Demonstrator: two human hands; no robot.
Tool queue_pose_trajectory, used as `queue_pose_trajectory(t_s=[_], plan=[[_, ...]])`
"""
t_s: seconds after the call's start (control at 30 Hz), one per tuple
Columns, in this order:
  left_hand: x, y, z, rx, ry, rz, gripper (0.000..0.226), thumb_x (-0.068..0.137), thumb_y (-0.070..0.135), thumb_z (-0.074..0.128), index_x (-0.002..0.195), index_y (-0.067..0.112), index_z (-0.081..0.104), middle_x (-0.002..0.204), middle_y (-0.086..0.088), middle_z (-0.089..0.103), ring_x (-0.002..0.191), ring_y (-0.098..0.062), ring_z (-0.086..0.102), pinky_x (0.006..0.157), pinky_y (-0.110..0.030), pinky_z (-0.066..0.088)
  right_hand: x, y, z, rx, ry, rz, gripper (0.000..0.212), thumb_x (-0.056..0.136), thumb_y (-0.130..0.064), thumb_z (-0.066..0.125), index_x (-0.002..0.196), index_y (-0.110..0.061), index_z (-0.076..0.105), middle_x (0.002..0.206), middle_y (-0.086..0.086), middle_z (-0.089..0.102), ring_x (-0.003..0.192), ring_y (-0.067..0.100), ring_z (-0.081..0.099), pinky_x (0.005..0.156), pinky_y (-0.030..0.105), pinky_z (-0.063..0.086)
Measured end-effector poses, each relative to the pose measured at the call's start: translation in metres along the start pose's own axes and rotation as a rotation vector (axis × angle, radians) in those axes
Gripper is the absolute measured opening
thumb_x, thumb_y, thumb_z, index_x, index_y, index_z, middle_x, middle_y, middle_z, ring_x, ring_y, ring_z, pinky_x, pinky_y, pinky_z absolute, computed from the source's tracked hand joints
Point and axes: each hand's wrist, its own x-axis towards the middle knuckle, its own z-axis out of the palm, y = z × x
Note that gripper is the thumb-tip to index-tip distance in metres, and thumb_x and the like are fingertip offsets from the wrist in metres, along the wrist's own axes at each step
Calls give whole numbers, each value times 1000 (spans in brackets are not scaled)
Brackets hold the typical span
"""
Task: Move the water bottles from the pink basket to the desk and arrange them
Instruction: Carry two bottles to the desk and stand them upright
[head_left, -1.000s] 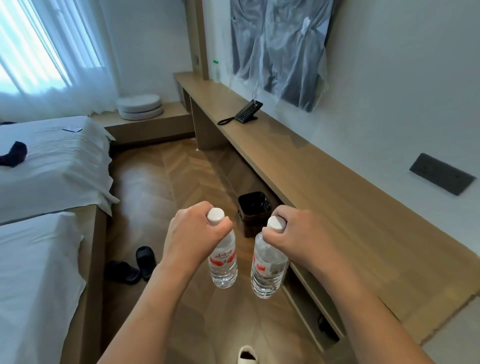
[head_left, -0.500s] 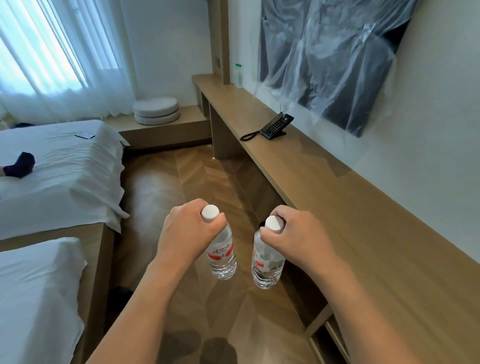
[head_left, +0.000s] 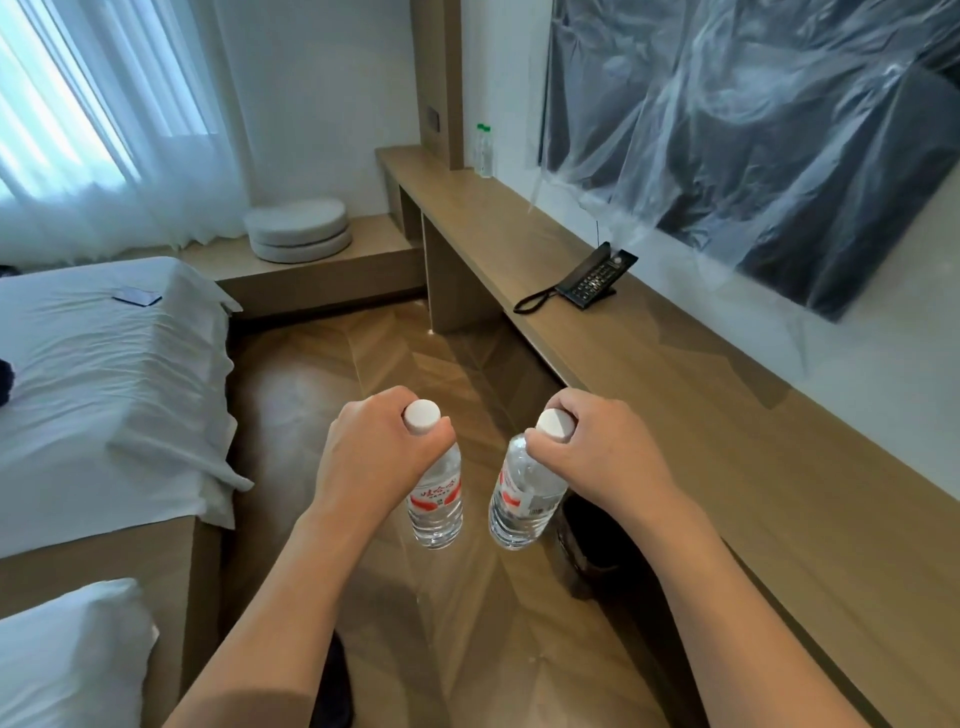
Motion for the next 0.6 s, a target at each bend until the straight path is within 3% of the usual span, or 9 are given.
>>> queue_pose_trajectory(t_s=[0.17, 0.4, 0.5, 0.6], plan=[[82, -37, 16, -12, 6, -19, 22, 80, 45, 68, 74, 25, 62, 63, 15, 57, 60, -5, 57, 52, -20, 41, 89, -11, 32, -4, -17, -4, 17, 80, -43, 64, 82, -26, 62, 72, -9, 63, 65, 9, 60, 51, 23, 46], [209, -79, 52, -24, 7, -64, 22, 81, 44, 67, 76, 23, 64, 65, 13, 60, 61, -6, 59, 53, -18, 43, 231, -12, 74, -26, -78, -37, 21, 80, -46, 64, 81, -26, 58, 72, -8, 60, 65, 7, 57, 51, 19, 36], [267, -90, 59, -31, -17, -82, 22, 80, 45, 66, 76, 23, 64, 66, 11, 62, 63, -7, 61, 55, -21, 51, 291, -17, 79, -41, -107, -50, 22, 80, -48, 63, 85, -27, 57, 75, -9, 60, 69, 8, 58, 52, 21, 44], [324, -99, 63, -45, 17, -97, 21, 80, 44, 65, 74, 24, 63, 65, 11, 61, 62, -7, 60, 50, -19, 41, 348, -25, 84, -29, -112, -50, 24, 79, -48, 64, 86, -26, 58, 76, -8, 61, 73, 12, 61, 60, 31, 57]])
